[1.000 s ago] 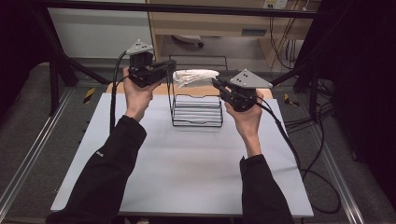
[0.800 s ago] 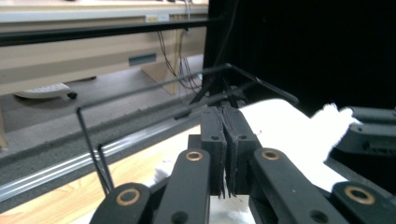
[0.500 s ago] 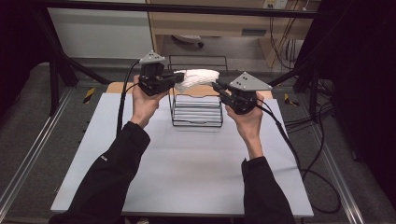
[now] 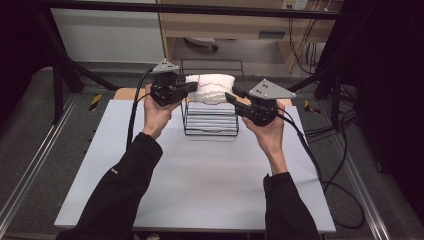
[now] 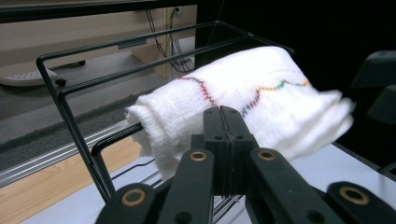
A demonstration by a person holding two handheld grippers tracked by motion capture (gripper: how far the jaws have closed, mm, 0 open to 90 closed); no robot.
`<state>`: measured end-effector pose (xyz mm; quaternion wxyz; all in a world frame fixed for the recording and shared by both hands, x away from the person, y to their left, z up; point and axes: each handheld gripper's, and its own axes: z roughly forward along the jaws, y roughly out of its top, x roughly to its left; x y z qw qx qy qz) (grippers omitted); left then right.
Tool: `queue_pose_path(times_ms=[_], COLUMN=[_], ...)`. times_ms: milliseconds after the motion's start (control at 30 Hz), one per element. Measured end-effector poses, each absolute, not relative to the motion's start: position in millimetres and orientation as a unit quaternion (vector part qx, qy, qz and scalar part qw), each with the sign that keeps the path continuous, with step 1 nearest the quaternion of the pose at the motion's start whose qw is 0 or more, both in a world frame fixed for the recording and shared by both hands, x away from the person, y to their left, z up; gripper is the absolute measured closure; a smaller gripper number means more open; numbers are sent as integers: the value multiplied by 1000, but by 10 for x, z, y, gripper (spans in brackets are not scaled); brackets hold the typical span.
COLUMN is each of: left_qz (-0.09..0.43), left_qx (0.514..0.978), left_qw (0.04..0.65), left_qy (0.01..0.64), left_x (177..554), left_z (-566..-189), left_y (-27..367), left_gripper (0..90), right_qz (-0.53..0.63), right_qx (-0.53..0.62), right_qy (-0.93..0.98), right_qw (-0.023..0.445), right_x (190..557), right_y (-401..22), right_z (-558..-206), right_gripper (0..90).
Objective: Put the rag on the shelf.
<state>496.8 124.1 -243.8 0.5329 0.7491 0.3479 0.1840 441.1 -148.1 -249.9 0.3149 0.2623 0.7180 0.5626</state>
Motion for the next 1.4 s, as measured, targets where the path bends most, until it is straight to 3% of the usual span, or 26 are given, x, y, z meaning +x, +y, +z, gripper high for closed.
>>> queue_pose_path(times_ms=[267,433,700,1033,1167,1267,1400], left_qz=[188,191,188,187,193,192,190], left_qx=[755,757,756,755,757,762,773], left_qw=[525,523,522,525,527,524,515], left_qy=[344,340,347,345,336,329,319], left_x=[4975,4958,5005,5004,4928,4853,4736], left_z=[-2543,-2583,-2686,-2700,-2678,-2688,-2742], left_y=[1217,1230,1261,1244,1263,1284,1353], left_gripper=[893,892,887,875,846,810,692], right_qz=[547,525,510,513,528,536,542], right_qx=[295,306,322,327,322,321,335], right_qy=[731,747,739,732,729,727,725], right_qw=[281,270,301,307,295,283,262], right_x=[4493,4600,4747,4797,4709,4632,4535], right_y=[-1445,-1310,-1233,-1225,-1288,-1361,-1486], right_z=[-2538,-2657,-2754,-2772,-2721,-2686,-2672], right_gripper=[900,900,900,900,844,745,601])
